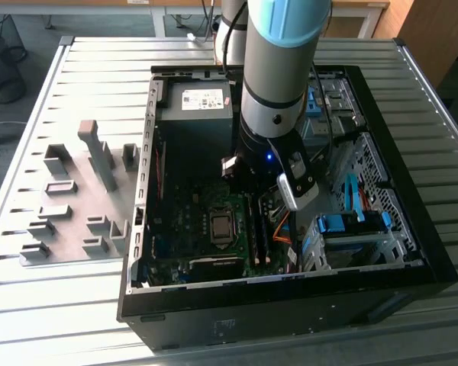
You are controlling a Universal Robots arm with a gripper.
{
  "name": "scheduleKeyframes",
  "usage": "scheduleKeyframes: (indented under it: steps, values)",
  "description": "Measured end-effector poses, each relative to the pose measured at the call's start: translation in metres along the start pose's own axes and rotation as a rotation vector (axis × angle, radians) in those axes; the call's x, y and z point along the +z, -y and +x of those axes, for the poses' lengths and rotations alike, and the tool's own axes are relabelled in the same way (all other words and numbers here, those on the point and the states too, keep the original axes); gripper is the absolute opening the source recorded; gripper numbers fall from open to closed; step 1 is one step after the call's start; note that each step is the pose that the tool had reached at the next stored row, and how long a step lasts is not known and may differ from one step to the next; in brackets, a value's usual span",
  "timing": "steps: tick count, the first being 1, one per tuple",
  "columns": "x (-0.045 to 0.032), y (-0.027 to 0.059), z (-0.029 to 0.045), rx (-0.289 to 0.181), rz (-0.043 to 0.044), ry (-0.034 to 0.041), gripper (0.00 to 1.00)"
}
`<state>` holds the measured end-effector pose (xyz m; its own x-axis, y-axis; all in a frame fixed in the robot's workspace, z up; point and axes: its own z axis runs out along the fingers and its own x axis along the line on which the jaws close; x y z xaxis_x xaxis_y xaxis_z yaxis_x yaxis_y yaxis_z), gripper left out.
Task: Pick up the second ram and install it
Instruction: 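Press down the second ram until it locks into place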
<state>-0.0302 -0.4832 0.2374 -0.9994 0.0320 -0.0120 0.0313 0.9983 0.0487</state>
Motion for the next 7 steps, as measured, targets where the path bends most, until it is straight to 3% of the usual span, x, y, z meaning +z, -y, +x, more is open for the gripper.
scheduleKeyframes:
  steps: [7]
  values:
    - [-0.0009, 0.0000, 0.0000, 0.000, 0.0002, -0.0001, 0.10]
